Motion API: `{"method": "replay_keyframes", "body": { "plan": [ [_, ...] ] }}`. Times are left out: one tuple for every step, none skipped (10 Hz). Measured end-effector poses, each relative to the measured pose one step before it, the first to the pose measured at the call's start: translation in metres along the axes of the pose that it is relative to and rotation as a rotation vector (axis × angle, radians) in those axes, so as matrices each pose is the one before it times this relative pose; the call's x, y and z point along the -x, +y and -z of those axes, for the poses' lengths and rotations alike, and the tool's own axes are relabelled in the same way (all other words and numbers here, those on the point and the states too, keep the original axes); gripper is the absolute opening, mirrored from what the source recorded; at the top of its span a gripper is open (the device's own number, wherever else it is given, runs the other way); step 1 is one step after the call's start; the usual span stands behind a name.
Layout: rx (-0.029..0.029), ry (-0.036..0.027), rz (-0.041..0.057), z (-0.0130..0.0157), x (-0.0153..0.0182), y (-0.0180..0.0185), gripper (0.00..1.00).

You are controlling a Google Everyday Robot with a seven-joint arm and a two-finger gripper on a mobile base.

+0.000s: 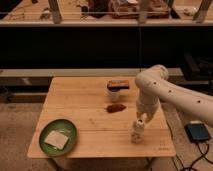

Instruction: Knock the bottle over

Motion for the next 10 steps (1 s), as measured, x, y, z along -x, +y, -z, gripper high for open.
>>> {"method": "replay_keyframes", "body": {
  "plan": [
    [0.00276, -0.00349, -0.00468, -0.00187, 0.00776, 0.00656, 0.34],
    [0.00381, -0.00335, -0.00516, -0.00118, 0.00621, 0.00559, 0.34],
    [0.00017, 0.00028, -0.00202, 0.00001, 0.00104, -0.00053, 0.34],
    [0.00066, -0.00076, 0.00010, -0.00002, -0.00022, -0.00088, 0.34],
    [0.00566, -0.00574, 0.00381, -0.00049, 0.00359, -0.00030, 0.34],
    [0.00470, -0.00275, 0.00145, -0.00045, 0.00509, 0.00200, 0.34],
    [0.00743, -0.00237, 0.00297, -0.00040, 0.00982, 0.00244, 0.34],
    [0.00658, -0.00478, 0.00628, -0.00041, 0.01058, -0.00506, 0.34],
    [0.00583, 0.00017, 0.01010, -0.00017, 0.00403, -0.00377, 0.34],
    [0.00558, 0.00012, 0.01475, 0.00051, 0.00467, -0.00252, 0.34]
  ]
}}
